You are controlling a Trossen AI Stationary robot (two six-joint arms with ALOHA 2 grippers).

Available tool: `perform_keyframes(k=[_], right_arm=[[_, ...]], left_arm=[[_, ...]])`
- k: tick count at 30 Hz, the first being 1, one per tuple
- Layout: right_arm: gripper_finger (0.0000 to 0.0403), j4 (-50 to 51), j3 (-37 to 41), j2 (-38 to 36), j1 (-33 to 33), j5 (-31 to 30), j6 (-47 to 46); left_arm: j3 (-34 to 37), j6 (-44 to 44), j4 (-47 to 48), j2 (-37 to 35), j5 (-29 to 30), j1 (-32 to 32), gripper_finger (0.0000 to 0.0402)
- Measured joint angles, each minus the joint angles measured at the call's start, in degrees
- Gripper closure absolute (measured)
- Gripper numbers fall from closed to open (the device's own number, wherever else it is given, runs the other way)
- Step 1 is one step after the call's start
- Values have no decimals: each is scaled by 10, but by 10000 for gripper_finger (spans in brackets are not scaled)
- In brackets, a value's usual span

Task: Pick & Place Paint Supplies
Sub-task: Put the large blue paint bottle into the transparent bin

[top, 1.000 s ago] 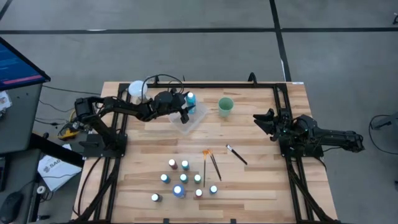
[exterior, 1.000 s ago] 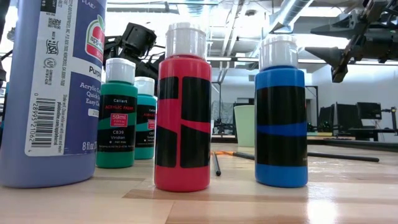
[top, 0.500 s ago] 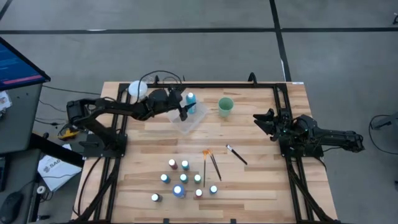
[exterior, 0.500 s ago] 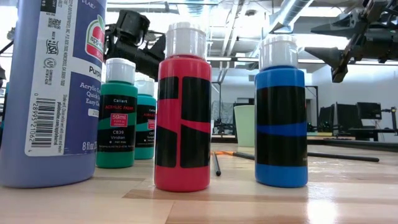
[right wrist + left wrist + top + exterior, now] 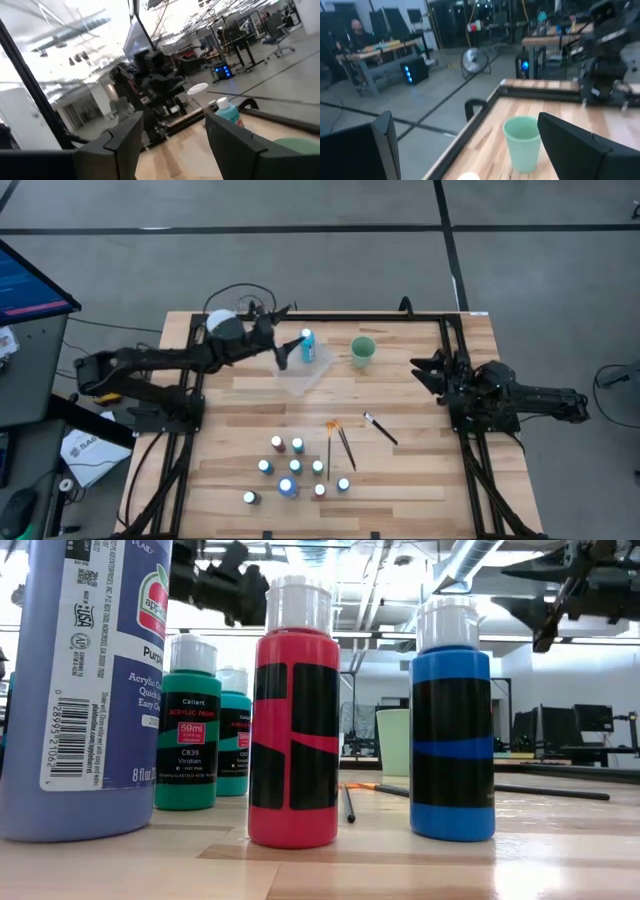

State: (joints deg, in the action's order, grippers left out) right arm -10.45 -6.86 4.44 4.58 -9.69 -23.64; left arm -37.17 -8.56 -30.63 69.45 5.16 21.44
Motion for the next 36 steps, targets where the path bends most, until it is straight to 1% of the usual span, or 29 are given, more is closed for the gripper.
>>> perform_keyframes(k=[2,4,10,13,16,20,24,30,36], right_arm=[[201,-1,-30,34,0,0,31],[205,-2,-64,84,0,1,62],[203,12,-196,263,0,17,145],[195,43,-271,359,-1,27,161],[184,72,-344,446,-1,61,187],[173,85,-419,547,-14,113,211],[173,82,-485,619,-38,160,211],[179,83,-555,706,-90,169,212],[177,82,-603,781,-129,169,208]], left_arm=[[0,2,30,-44,10,-12,96],[0,16,68,-90,14,-24,96],[0,74,169,-244,15,-65,97],[0,89,195,-313,21,-80,100],[5,99,204,-367,35,-90,104],[24,106,236,-416,36,-96,106],[41,112,298,-455,19,-103,106],[95,129,297,-523,4,-117,112],[167,153,297,-564,5,-118,140]])
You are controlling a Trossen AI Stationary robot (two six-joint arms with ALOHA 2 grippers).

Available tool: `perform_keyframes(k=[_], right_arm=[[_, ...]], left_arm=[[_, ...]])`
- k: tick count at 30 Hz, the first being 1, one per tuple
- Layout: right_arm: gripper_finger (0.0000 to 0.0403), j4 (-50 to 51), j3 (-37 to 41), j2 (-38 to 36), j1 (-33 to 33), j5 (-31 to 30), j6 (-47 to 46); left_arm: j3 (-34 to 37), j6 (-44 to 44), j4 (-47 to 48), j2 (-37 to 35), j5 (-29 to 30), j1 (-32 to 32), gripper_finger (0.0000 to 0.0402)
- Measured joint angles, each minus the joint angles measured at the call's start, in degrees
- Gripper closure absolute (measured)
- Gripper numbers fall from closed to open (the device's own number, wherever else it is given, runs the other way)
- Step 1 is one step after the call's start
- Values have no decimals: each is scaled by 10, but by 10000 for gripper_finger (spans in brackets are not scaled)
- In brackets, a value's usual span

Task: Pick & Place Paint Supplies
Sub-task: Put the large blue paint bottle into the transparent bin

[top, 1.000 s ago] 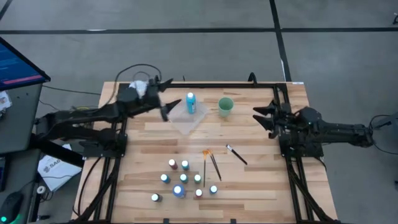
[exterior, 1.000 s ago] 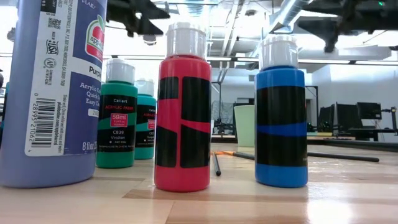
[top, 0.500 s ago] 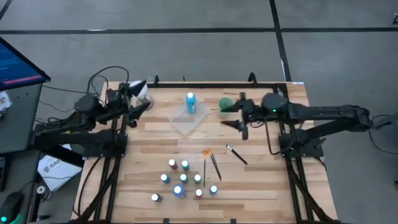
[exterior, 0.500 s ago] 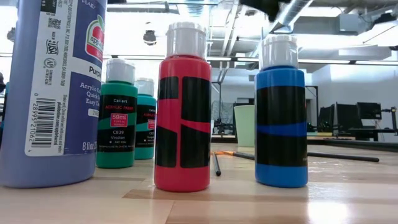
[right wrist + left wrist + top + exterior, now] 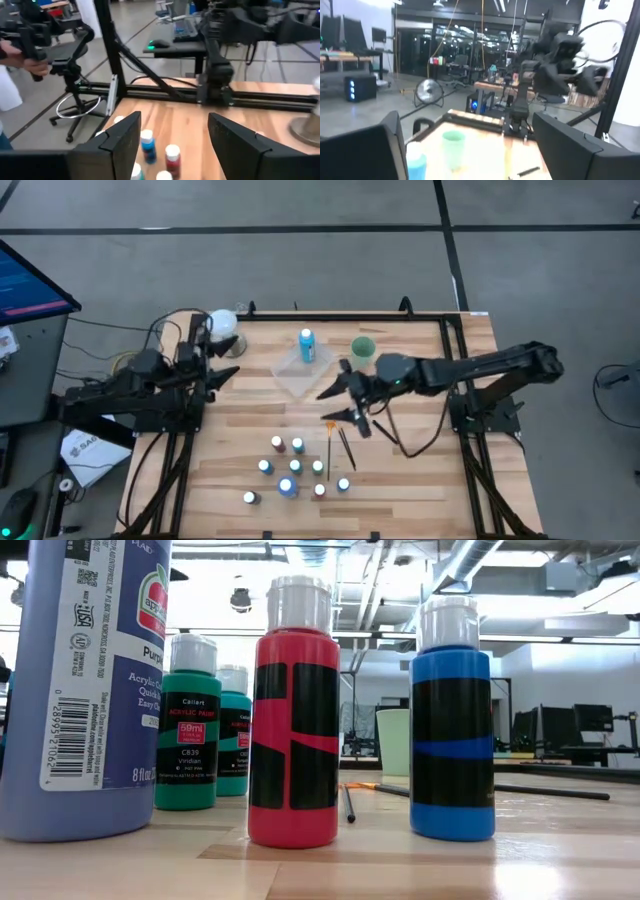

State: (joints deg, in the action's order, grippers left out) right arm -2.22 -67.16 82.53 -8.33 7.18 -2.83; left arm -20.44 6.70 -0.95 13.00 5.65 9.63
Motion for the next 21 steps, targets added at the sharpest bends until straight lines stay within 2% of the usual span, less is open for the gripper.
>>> perform_keyframes(k=[10,17,21], right_arm=[[172,-7,-56,102,-54,7,-1],[172,-10,-76,142,-96,11,-2],[172,-13,-86,161,-106,5,-7]], left_arm=[[113,73,-20,-3,1,0,207],[200,86,-183,-3,0,-5,288],[200,28,-263,-8,-21,-24,347]])
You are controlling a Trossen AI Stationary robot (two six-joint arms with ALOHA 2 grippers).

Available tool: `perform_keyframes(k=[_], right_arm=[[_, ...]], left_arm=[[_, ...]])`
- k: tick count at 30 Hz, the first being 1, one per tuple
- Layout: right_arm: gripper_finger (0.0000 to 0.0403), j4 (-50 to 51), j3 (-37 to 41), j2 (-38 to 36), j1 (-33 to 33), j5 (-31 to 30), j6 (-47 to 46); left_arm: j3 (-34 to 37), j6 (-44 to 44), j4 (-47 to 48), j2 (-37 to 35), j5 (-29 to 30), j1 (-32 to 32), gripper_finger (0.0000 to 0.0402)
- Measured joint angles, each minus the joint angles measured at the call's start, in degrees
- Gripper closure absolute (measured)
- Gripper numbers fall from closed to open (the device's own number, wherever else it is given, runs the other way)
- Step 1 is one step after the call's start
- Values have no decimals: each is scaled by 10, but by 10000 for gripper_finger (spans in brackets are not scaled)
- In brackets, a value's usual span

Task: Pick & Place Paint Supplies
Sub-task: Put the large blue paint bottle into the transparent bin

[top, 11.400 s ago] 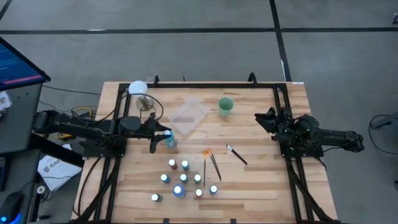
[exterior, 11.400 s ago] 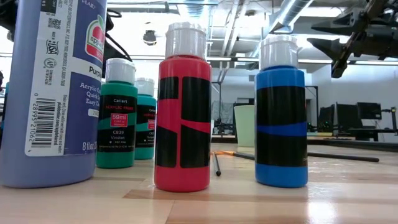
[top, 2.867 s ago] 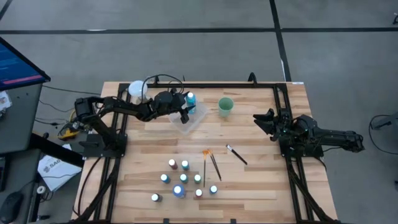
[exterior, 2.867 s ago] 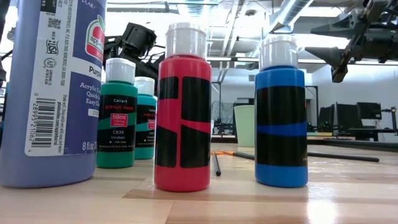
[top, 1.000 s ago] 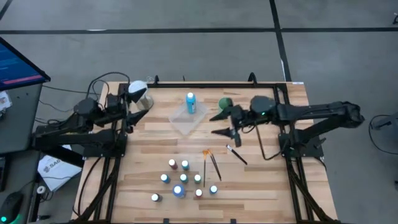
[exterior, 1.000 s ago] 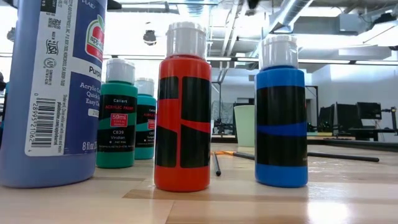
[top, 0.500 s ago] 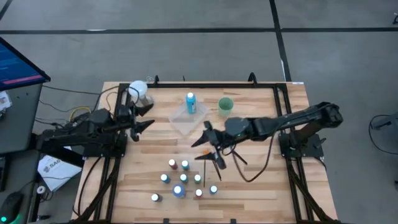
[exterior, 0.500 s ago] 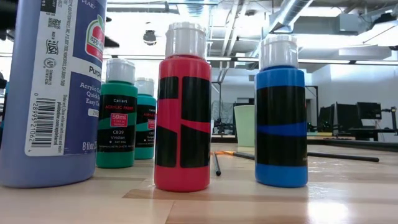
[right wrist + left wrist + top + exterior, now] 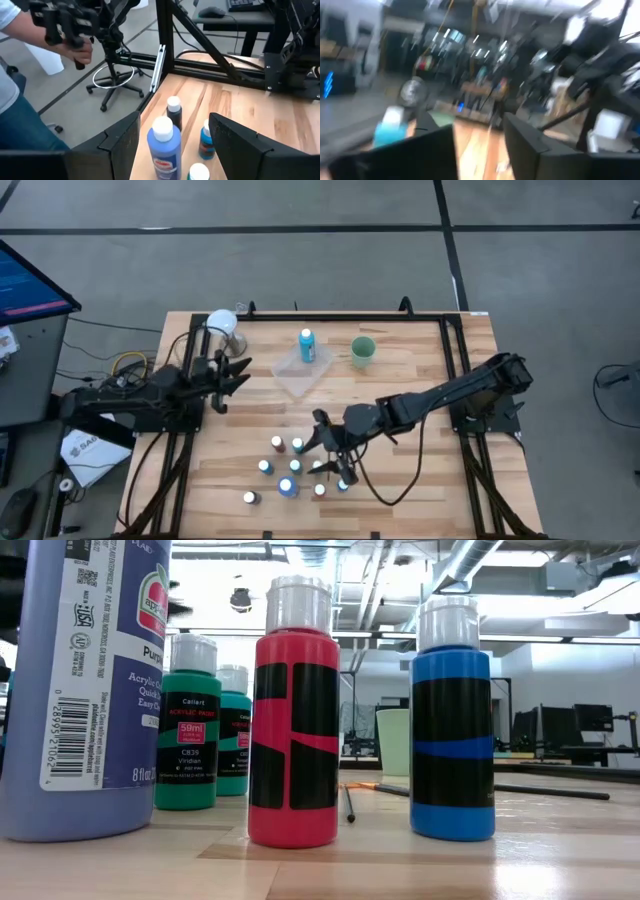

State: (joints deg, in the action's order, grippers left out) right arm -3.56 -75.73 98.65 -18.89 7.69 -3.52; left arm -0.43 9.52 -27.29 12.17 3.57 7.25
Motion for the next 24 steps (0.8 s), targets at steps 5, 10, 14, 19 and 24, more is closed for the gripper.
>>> perform_keyframes(k=[5,10,14,19,24], right_arm=[[172,-4,-13,32,-3,-1,-2],[172,-16,-43,76,-2,-1,-1],[172,-26,-70,114,-2,-2,-1],[172,-29,-102,144,-6,-1,1],[172,-24,-120,171,-10,-1,1]], left_arm=[[0,-69,-60,-13,-16,-26,396],[0,-112,-149,-30,-24,-37,401],[0,-135,-192,-42,-50,-40,401],[0,-121,-186,-42,-50,-40,401],[0,-121,-188,-42,-48,-40,401]])
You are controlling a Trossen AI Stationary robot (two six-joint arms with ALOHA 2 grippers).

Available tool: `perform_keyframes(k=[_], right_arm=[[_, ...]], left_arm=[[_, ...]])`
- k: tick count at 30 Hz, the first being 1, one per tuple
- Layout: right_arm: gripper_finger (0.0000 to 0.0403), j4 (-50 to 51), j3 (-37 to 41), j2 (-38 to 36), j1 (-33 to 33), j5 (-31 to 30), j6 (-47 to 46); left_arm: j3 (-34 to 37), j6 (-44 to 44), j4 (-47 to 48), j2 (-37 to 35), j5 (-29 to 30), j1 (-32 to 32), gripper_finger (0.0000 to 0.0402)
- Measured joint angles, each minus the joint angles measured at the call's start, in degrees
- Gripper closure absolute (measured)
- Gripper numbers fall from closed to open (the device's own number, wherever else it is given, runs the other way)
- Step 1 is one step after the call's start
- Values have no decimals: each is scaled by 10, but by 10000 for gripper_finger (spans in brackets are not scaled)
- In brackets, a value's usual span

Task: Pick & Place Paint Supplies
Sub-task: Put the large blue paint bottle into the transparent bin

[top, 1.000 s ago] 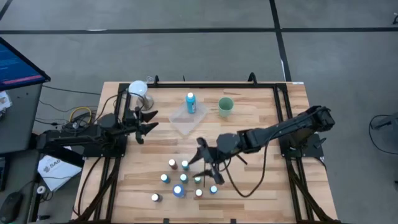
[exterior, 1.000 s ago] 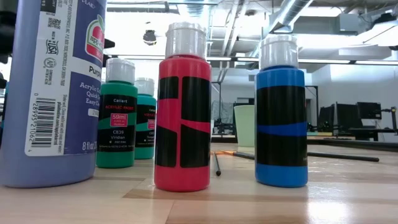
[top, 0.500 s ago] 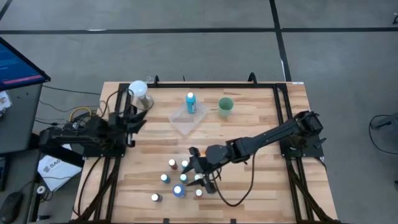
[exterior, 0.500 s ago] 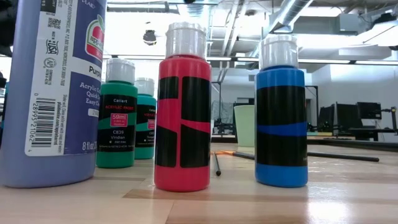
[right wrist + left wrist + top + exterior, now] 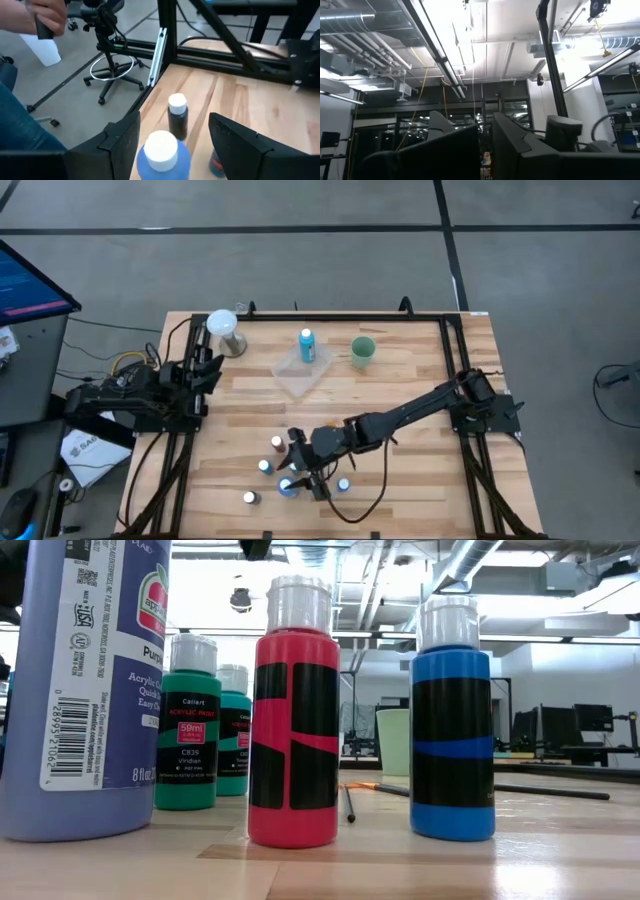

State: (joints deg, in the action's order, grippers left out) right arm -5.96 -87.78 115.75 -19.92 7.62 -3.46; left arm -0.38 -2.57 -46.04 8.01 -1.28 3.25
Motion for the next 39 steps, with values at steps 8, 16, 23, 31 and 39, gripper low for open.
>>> perform_keyframes(k=[8,16,23,31,39], right_arm=[[172,6,-1,-1,-7,0,5],[172,32,-1,-1,-11,0,5],[172,30,-1,-1,-11,-1,11],[174,11,-1,7,-10,-3,25],[177,-7,-1,45,-24,0,15]], left_arm=[[0,0,0,0,2,0,401],[0,0,0,0,2,0,401],[0,0,0,0,2,0,401],[0,0,-1,0,2,0,401],[0,0,-4,2,2,0,401]])
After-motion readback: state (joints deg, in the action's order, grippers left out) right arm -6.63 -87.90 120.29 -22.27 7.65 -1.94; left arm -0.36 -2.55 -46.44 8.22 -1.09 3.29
